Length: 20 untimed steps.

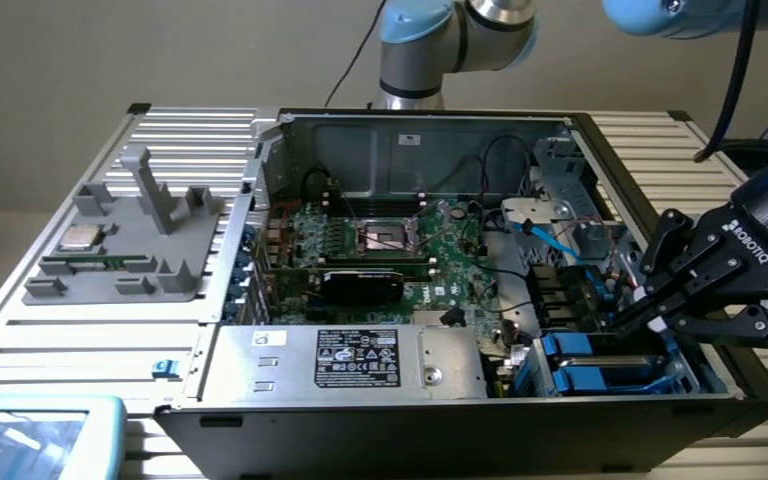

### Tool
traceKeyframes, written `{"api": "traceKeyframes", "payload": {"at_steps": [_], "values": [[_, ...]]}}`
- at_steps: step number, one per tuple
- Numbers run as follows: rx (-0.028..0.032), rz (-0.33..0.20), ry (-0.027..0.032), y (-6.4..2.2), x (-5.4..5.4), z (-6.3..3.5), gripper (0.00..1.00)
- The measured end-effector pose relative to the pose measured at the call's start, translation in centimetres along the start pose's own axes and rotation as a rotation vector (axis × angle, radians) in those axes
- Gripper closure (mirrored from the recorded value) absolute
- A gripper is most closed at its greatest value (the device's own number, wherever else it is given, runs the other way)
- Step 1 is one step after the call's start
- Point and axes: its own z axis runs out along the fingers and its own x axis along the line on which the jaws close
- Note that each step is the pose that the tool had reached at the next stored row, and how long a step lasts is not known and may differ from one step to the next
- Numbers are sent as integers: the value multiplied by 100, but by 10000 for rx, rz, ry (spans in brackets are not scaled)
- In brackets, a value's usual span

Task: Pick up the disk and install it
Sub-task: 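Insert the first disk wire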

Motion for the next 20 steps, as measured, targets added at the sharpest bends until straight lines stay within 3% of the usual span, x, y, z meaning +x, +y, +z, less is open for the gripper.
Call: {"api": "traceKeyframes", "payload": {"at_steps": [7, 11, 15, 20], "values": [[1, -7, 14, 4, 1, 7, 82], [1, -2, 3, -13, -2, -27, 64], [0, 4, 2, -65, -12, -124, 46], [2, 5, 5, -89, -16, -157, 34]]}}
